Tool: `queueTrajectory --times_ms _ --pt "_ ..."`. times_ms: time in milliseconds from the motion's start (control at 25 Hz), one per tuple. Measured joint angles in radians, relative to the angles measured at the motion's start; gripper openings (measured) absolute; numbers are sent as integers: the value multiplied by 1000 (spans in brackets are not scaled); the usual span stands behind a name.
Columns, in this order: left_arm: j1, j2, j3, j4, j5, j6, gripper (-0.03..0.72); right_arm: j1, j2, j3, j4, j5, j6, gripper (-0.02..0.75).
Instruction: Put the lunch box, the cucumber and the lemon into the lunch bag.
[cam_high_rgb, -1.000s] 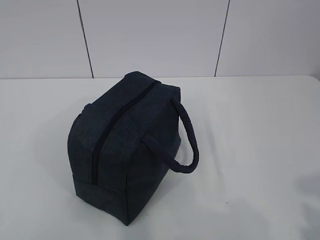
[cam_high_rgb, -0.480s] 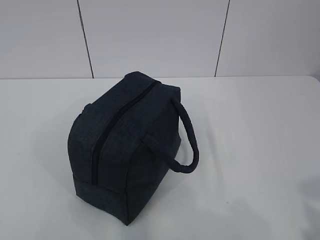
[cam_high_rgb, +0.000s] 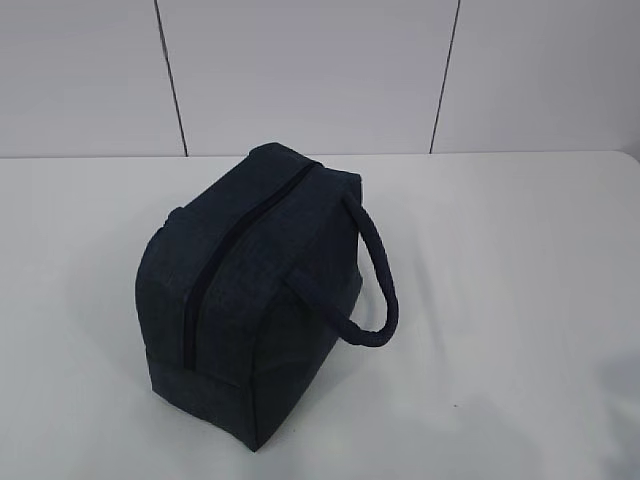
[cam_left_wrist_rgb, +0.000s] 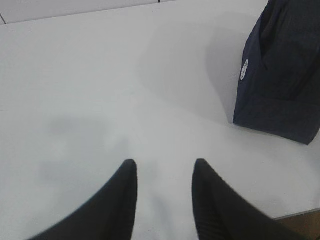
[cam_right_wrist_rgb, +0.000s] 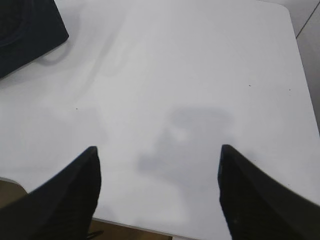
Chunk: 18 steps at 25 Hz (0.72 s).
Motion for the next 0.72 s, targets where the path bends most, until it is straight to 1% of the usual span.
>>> queueTrajectory --times_ms 520,720 --pt "0 0 0 0 0 0 265 0 0 0 0 0 0 554" --pt "0 0 0 0 0 0 249 0 0 0 0 0 2 554"
